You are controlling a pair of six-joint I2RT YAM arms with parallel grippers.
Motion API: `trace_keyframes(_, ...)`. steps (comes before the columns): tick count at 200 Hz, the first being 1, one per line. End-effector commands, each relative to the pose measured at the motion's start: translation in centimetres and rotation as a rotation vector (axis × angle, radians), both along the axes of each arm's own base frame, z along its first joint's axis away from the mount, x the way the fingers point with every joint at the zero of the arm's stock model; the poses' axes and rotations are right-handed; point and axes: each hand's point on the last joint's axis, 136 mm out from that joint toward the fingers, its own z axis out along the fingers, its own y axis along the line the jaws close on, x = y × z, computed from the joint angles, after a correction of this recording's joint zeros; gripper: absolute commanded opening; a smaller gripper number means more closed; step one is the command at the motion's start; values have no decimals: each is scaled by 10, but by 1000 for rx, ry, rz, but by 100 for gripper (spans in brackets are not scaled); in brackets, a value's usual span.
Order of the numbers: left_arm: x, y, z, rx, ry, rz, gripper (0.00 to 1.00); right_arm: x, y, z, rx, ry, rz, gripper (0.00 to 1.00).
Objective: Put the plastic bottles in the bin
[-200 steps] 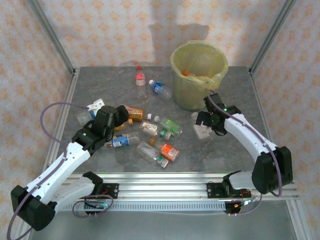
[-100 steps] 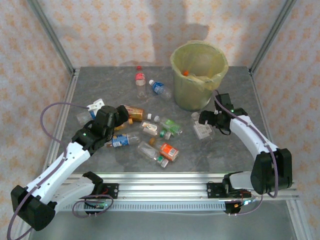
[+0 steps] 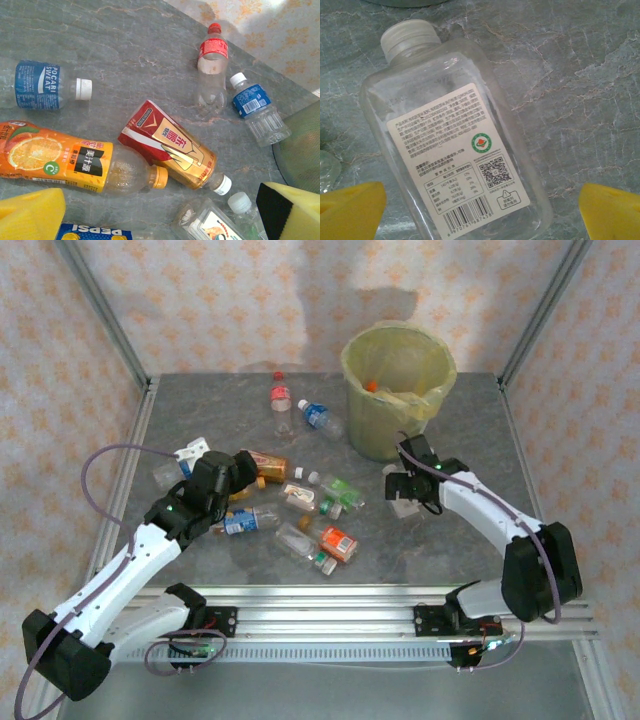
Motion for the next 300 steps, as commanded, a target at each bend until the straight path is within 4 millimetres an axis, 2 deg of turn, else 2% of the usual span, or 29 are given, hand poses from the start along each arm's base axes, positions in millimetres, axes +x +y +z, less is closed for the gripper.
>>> trace_keyframes(1,6,-1,9,-20,-33,8,100,-5,2,-7,-83,23,24,99)
trace_keyframes(32,6,-2,7,-18,-25,7,100,-4,11,-13,-110,38,48,99)
trace_keyframes(86,7,-2,9,-17,-32,6,100,6,-21,-13,-288,25,-102,99)
trace_keyframes(130,6,-1,8,-13,-28,9,100,14,-19,-32,-138,72,-120,99)
trace_keyframes(154,5,0,8,-11,-28,10,100,21,-22,-34,-64,77,-138,99)
trace_keyframes(183,3,2,8,-10,-30,17,100,21,-30,-38,-70,113,-160,99)
trace_keyframes(207,3,3,8,-9,-30,18,100,11,-40,-42,-101,173,-211,99)
trace_keyframes(227,3,3,9,-9,-31,19,100,-3,-33,-47,-41,221,-233,99)
trace_keyframes(257,3,3,9,-10,-33,19,100,-20,8,-54,198,261,-207,99)
trace_keyframes(271,3,2,9,-11,-33,16,100,-27,25,-49,247,262,-182,99)
trace_keyframes(300,3,1,9,-10,-31,10,100,-37,42,-29,279,247,-151,99)
